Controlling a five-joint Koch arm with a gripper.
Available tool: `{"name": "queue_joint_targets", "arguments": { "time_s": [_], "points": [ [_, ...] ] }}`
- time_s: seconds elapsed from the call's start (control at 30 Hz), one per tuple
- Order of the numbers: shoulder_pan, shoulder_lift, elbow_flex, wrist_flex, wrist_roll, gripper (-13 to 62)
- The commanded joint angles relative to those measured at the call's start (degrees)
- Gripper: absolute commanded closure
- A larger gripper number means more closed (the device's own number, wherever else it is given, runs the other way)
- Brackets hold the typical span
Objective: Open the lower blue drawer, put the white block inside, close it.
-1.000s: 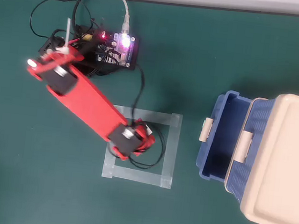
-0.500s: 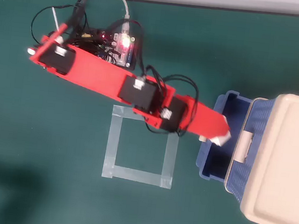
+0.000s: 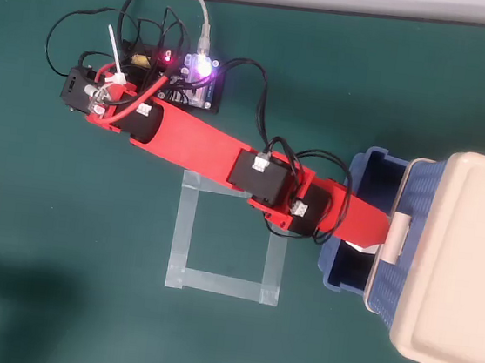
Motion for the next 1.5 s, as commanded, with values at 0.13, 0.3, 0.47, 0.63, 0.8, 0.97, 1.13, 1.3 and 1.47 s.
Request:
{"name": "queue_joint_targets", "arguments": {
  "time_s": [0.13,0.3,0.47,0.63,0.8,0.97,1.13,1.3,1.47],
  "points": [
    [-0.6,12.9,-2.5,2.6,1.6,15.3],
    [0.0,21.0,-2.5,22.6,0.8,15.4],
    [2.9,15.7,-0.7,40.7,-15.3,15.6],
    [4.8,3.3,-4.3,37.5,-24.8,15.7],
    [4.2,-8.6,-15.2,28.8,-25.0,15.6],
    [-0.1,-18.4,-26.2,20.0,-25.0,15.6],
    [-1.5,-22.6,-30.8,19.4,-25.2,15.3],
    [2.8,-6.9,-31.6,44.3,-25.3,15.1],
    [25.0,19.5,-25.9,54.9,-27.0,15.2]
  ]
}}
